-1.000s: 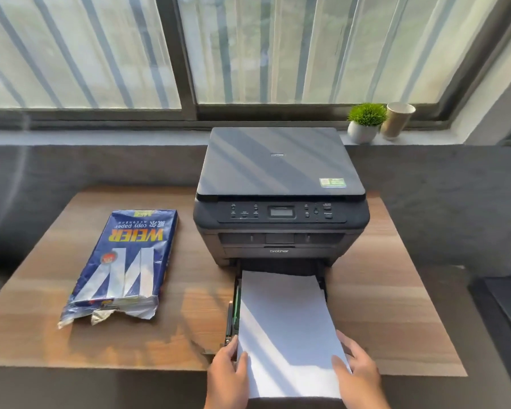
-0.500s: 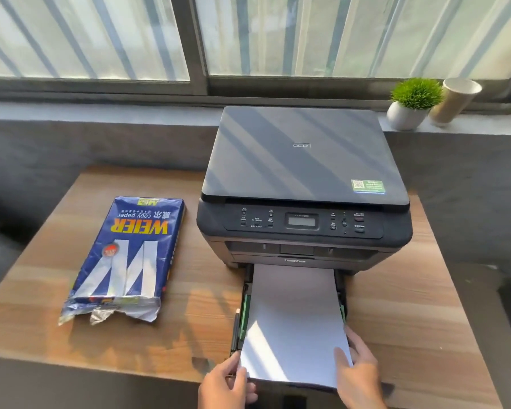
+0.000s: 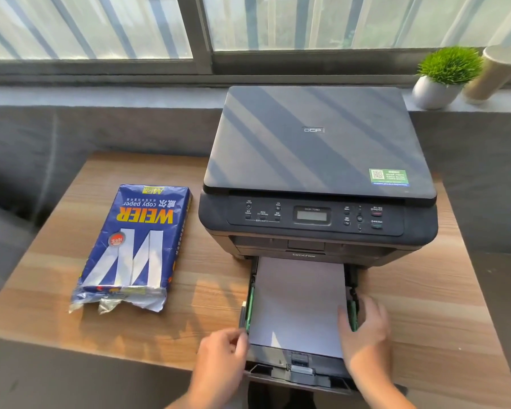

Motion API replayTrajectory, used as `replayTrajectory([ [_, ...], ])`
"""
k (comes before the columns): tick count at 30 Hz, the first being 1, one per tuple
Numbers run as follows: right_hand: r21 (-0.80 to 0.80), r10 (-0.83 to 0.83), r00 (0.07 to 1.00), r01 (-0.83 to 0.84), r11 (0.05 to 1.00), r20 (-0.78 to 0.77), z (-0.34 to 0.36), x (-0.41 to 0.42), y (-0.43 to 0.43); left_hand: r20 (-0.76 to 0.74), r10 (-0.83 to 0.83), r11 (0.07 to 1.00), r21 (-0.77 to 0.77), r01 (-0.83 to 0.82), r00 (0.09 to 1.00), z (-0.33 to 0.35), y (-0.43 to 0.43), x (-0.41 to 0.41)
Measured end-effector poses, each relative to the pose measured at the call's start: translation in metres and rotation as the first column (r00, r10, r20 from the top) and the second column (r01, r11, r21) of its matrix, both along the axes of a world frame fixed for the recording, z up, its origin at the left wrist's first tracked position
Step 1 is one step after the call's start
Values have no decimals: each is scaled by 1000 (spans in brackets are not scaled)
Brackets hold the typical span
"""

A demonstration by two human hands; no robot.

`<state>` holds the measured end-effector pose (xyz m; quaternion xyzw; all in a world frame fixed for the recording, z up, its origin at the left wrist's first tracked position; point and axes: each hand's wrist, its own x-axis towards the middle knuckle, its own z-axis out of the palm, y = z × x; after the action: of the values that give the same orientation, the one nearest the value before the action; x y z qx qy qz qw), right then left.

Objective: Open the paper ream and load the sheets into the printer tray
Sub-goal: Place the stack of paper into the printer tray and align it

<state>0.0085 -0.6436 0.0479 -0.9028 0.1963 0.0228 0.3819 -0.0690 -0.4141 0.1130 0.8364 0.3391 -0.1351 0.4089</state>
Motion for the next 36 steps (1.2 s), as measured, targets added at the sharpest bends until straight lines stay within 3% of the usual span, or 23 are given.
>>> replayTrajectory([
  [3,-77,-26,994,18,997,-102,-4,-2,-18,88,-22,991,136,10,996,-14,4,33],
  [8,-64,-9,991,1,998,-133,-12,-4,-23,89,-118,981,163,102,989,-33,-9,55],
  [19,95,-107,982,122,988,-153,-23,-4,-25,121,112,988,92,-123,986,-44,-19,53],
  [28,82,-19,985,33,996,-172,-20,-4,-7,139,-83,990,125,66,987,-49,-32,51],
  [32,13,24,982,-22,1000,-186,-21,-5,-8,158,-210,953,252,166,965,-51,-31,50],
  [36,-113,13,980,-36,993,-198,-24,-2,-15,5,-375,841,423,338,927,-52,-22,49],
])
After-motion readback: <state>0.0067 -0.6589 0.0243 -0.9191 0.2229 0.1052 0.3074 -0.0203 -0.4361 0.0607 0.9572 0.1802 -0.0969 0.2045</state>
